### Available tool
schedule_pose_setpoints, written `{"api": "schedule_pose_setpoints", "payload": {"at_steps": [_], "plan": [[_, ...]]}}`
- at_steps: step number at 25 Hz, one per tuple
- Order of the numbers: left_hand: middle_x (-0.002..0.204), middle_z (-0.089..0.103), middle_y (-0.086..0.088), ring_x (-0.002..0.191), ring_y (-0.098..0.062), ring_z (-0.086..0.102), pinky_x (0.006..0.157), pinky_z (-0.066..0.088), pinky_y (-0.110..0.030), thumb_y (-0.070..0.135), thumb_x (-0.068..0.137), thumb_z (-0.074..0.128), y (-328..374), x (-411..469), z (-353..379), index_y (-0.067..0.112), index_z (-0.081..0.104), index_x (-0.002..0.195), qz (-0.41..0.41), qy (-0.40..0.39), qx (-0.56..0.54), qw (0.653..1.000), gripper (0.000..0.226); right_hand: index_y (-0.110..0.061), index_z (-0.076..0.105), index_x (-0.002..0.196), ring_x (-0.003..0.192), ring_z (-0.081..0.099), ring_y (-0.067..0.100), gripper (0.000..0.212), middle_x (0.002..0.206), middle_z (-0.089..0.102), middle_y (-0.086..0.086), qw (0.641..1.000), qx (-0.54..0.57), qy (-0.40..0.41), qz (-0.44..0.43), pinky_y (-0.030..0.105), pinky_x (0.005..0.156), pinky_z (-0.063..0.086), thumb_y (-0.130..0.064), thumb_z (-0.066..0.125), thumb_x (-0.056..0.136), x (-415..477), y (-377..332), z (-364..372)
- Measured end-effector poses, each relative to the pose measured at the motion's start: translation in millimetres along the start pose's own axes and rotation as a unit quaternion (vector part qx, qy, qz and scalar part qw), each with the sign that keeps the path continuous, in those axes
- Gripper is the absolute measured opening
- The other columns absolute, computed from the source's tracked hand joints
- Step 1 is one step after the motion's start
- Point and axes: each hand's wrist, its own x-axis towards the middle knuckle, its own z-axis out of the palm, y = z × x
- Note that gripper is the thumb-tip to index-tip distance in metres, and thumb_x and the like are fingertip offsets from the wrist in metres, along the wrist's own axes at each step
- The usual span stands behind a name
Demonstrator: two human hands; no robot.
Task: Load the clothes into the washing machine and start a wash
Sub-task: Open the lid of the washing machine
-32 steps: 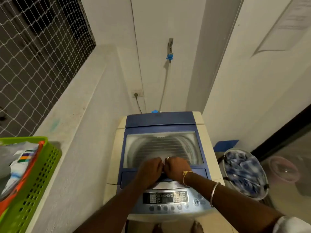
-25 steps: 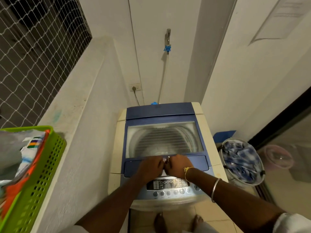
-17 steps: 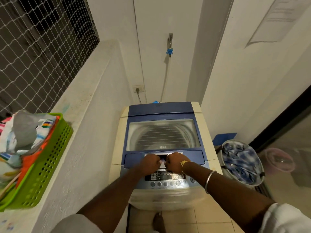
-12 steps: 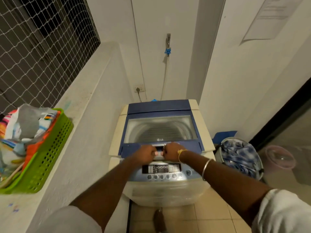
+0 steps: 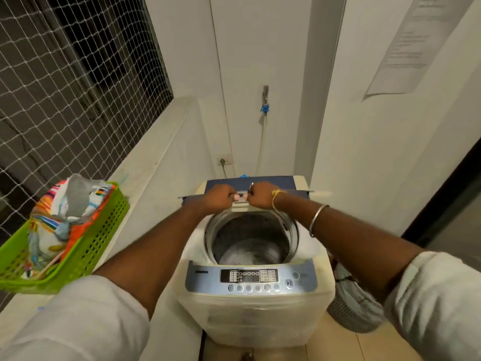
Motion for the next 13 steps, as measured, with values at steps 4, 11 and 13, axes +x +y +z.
{"api": "schedule_pose_setpoints", "payload": {"at_steps": [4,11,13], "plan": [[0.109,0.068,-0.011,0.096,-0.025,0.061,0.083,0.049,-0.034,0.02,0.1,0.048,-4.6,32.5,-30.1,0.013,0.068,0.113,0.012,0.057,-0.015,0.998,0.025,-0.011,0.064,0.101,0.071,0.055,0.016,0.026,0.081,0.06,0.004,0.998,0.002,0.059,-0.003,0.025,0.057,0.039,-0.031,0.049,0.094,32.0,1.8,-33.6],[0.095,0.069,-0.009,0.078,-0.015,0.058,0.07,0.046,-0.029,0.013,0.097,0.054,-24.0,105.8,-43.6,0.011,0.067,0.094,0.039,0.121,-0.057,0.99,0.014,-0.017,0.065,0.093,0.075,0.06,0.021,0.023,0.085,0.065,0.004,0.991,-0.046,0.124,0.019,0.031,0.063,0.045,-0.037,0.053,0.092,97.8,15.7,-54.9],[0.089,0.069,-0.004,0.076,-0.015,0.061,0.069,0.053,-0.034,0.016,0.095,0.058,-31.1,124.0,-42.3,0.019,0.065,0.085,0.03,0.148,-0.067,0.986,0.013,-0.019,0.063,0.09,0.073,0.057,0.02,0.02,0.082,0.061,0.0,0.988,-0.057,0.139,0.03,0.029,0.062,0.04,-0.037,0.053,0.093,113.8,18.0,-56.0]]}}
